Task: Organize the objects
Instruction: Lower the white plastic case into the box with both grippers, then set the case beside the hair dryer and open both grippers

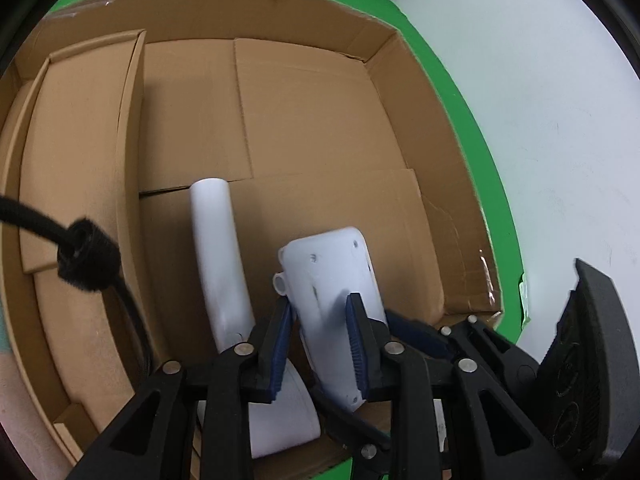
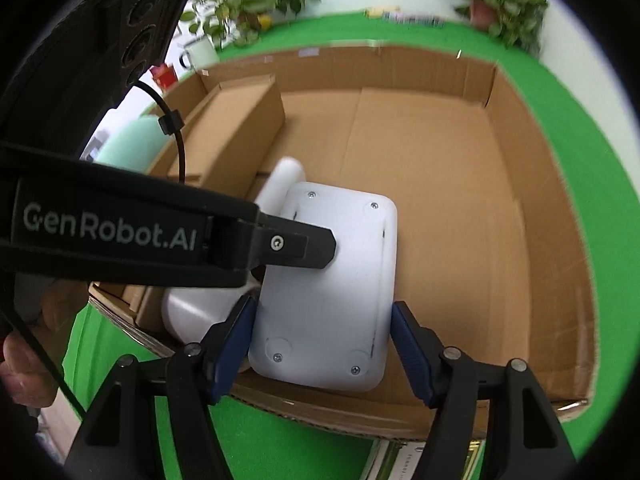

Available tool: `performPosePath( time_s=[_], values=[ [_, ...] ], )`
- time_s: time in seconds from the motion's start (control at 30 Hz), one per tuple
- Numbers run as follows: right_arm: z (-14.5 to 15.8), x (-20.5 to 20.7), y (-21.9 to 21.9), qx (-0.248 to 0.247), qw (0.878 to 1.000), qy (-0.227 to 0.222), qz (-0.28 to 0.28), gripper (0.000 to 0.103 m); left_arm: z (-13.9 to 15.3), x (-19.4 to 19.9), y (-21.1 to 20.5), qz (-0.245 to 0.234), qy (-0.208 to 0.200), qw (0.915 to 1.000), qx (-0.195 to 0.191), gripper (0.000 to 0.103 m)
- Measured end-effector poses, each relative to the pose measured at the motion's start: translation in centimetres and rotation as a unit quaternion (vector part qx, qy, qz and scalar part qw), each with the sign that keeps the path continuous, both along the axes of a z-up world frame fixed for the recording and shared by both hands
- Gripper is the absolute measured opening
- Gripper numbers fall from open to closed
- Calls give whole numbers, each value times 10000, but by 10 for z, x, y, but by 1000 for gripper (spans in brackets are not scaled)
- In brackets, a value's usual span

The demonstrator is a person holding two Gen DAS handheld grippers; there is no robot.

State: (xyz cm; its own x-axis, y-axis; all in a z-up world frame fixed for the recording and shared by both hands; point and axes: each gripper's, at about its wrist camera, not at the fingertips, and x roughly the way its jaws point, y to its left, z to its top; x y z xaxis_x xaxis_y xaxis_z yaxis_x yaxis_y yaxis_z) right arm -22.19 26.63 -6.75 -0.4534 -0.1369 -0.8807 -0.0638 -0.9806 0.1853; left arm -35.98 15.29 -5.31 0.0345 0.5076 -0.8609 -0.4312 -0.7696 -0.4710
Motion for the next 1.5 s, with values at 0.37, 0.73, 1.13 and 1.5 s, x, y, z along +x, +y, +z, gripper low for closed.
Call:
performPosePath(
  time_s=[0.37,0.73,1.13,1.5],
  values=[
    [-6,8,1,-197,9994,-266,136,72,5,0,3,24,120,9996,-236,23],
    [2,3,40,-750,9965,-261,-242,62,54,4,-54,571,920,9940,-184,23],
    [-7,-31,31,-373,9982,-462,50,45,53,21,-106,831,1015,9914,6,23],
    [-18,-39,33,-789,9951,-587,87,53,46,25,-90,852,1228,9888,-24,23]
  ],
)
